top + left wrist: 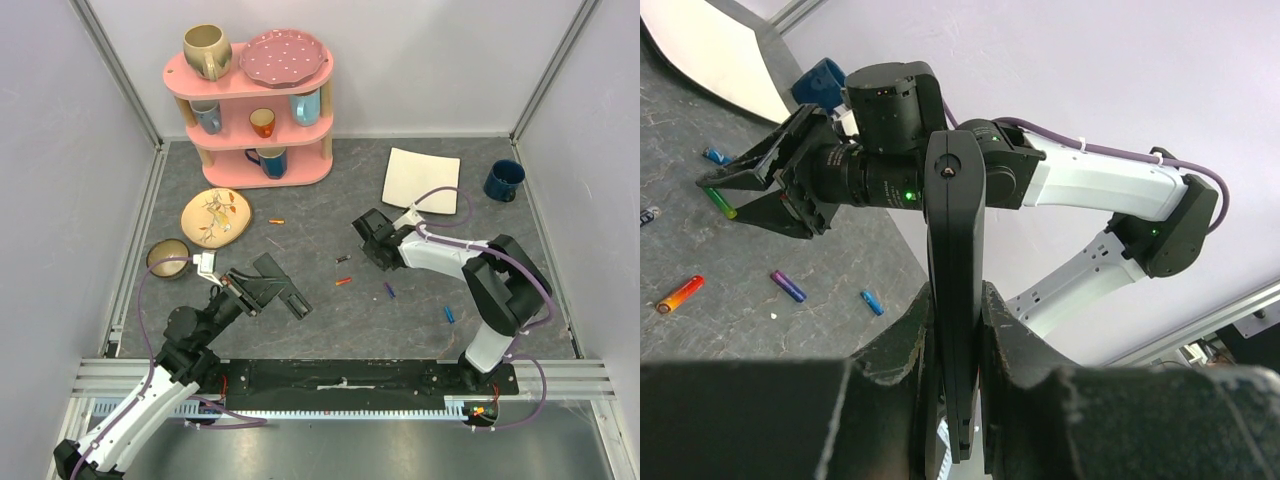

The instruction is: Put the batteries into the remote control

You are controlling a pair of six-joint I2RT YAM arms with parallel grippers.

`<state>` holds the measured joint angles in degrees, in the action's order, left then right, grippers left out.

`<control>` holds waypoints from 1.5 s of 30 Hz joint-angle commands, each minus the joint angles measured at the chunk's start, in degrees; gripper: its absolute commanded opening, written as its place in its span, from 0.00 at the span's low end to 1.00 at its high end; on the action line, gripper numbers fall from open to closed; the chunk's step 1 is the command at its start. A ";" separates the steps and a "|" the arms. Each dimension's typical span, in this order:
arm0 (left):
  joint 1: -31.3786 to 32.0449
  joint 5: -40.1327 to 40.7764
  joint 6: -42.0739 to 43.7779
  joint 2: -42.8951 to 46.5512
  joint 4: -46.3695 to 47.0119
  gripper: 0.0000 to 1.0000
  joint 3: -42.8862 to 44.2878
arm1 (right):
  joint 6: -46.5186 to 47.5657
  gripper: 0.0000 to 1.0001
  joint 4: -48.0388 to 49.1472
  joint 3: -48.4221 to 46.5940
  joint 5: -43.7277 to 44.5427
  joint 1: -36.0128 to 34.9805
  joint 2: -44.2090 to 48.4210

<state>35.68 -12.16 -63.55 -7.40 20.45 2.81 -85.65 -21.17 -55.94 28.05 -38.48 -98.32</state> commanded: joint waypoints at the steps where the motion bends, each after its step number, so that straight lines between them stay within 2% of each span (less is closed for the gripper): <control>1: -0.35 -0.58 1.50 -0.07 3.63 0.02 -7.11 | -2.86 0.42 -1.51 -2.24 1.83 0.07 -1.25; 5: -0.26 -0.49 1.06 -0.25 3.90 0.02 -7.64 | -1.54 0.66 -1.16 -0.49 0.07 0.07 -1.96; 8: -0.44 -0.67 1.06 -0.25 3.81 0.02 -7.91 | -0.66 0.75 -1.16 0.57 -0.63 -0.02 -2.14; 13: -0.35 -0.84 0.80 -0.42 3.81 0.02 -8.17 | 1.61 0.79 -1.42 0.40 -0.28 -0.19 -0.74; 16: -0.35 -0.93 0.62 -0.25 3.46 0.02 -8.08 | 6.96 0.81 -3.43 -2.23 2.35 -1.16 2.50; 17: -0.35 -1.11 0.71 -0.16 3.46 0.02 -8.08 | 11.68 0.81 -4.14 -3.98 3.31 -1.51 3.57; 20: -0.35 -1.46 1.06 0.01 2.58 0.02 -7.64 | 23.63 0.81 -4.23 -5.75 4.91 -1.60 8.40; 21: -0.35 -1.55 1.23 0.10 2.49 0.02 -7.47 | 32.82 0.81 -4.32 -6.28 3.95 -1.69 9.19; 23: -0.35 -1.98 1.58 0.10 2.23 0.02 -7.29 | 43.41 0.81 -4.58 -7.51 1.58 -1.69 9.99; 24: -0.35 -2.34 1.76 0.02 2.32 0.02 -7.29 | 53.55 0.80 -4.15 -6.99 0.26 -1.77 10.08; 28: -0.35 -5.14 3.34 -0.69 4.07 0.02 -7.29 | 68.82 0.78 -1.51 -2.51 -5.61 -1.77 8.51; 32: -0.35 -8.92 3.78 -1.48 5.48 0.02 -7.29 | 74.65 0.72 1.56 -1.19 -14.05 -1.86 6.04; 35: -0.35 -10.42 3.70 -1.83 5.48 0.02 -7.12 | 77.11 0.65 5.17 -1.36 -15.65 -1.77 5.43; 45: -0.35 -10.42 4.22 1.86 1.79 0.02 -7.38 | 82.31 0.61 3.94 -5.05 -13.48 -1.77 -1.52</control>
<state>35.68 -21.28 -61.63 -7.09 22.37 2.81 -7.09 -18.39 -58.70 13.39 -40.18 -97.43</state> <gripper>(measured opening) 0.226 0.625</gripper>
